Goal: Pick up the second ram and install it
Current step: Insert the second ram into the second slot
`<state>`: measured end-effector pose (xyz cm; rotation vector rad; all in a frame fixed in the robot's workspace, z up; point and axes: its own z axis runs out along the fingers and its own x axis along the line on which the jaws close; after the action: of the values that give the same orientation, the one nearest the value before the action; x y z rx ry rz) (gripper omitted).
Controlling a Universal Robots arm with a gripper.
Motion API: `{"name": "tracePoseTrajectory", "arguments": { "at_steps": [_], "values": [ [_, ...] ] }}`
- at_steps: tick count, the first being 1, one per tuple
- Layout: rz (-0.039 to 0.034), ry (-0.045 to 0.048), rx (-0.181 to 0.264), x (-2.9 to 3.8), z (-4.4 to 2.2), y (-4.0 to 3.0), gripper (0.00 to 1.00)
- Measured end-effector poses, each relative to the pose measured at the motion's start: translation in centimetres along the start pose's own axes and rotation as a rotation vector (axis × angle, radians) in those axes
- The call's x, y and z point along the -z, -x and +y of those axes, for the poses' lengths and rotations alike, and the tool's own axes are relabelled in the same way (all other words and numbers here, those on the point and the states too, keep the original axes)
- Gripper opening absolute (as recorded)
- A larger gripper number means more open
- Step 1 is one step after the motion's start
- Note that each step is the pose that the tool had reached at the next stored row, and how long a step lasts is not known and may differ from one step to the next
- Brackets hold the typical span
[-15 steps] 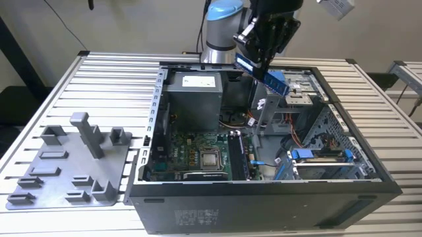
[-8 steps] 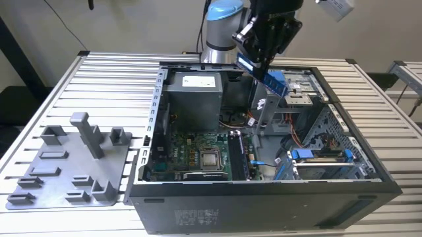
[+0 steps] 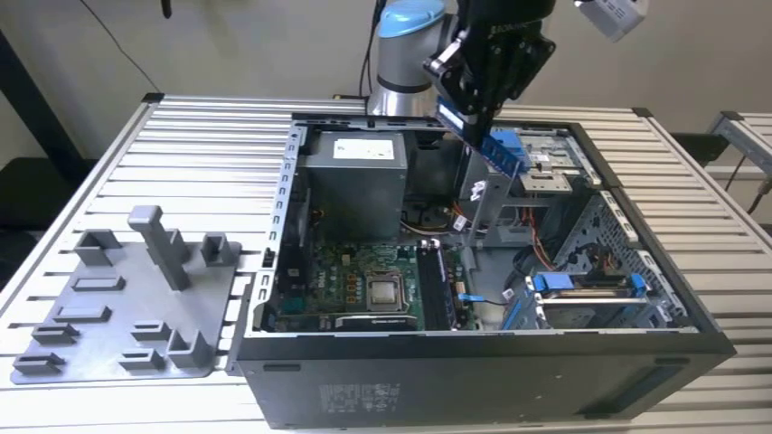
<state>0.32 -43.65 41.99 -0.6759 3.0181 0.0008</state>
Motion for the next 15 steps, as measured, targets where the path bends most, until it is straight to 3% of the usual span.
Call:
{"name": "tracePoseTrajectory", "arguments": {
  "at_steps": [15],
  "values": [
    [0.0011, -0.0050, -0.105, 0.00, 0.00, 0.00, 0.14]
  ]
}}
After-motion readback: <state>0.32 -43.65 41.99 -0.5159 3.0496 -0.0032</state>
